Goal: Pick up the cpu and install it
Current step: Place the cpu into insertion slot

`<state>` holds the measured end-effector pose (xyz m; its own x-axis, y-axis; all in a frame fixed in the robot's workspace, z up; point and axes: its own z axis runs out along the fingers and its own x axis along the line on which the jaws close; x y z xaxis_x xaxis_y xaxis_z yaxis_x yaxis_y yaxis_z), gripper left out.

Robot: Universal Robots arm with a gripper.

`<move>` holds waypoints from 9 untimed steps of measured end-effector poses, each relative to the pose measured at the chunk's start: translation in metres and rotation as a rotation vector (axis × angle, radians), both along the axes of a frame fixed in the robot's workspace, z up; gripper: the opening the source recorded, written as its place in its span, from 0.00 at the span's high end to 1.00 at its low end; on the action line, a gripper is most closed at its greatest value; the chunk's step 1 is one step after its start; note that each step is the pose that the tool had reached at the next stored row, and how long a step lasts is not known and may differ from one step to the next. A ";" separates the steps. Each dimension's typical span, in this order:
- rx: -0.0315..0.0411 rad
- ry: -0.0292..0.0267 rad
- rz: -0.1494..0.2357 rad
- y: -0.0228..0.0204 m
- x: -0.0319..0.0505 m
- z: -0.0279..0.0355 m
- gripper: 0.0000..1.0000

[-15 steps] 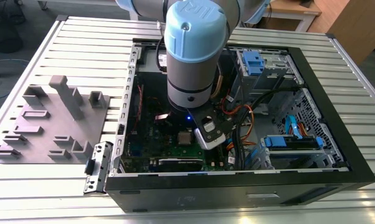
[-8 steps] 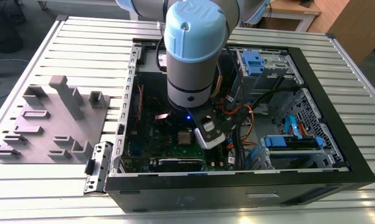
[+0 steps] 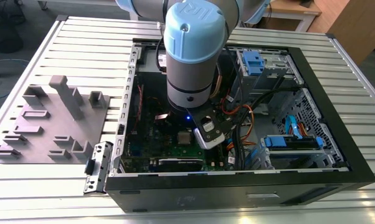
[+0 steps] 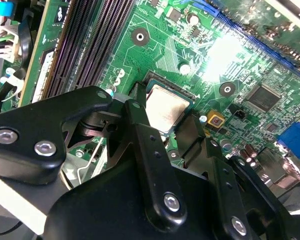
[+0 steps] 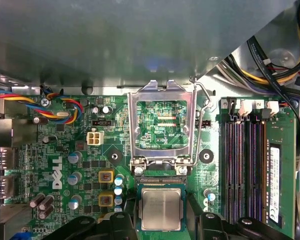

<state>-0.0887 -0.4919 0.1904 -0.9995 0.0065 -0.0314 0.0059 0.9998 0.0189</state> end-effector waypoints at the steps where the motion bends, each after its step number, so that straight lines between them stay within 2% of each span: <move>1: 0.0001 0.0000 0.000 0.0000 0.0000 0.0000 0.53; 9: 0.0000 0.0001 0.000 0.0000 0.0000 -0.0012 0.53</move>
<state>-0.0887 -0.4920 0.1893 -0.9995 0.0065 -0.0313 0.0059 0.9998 0.0188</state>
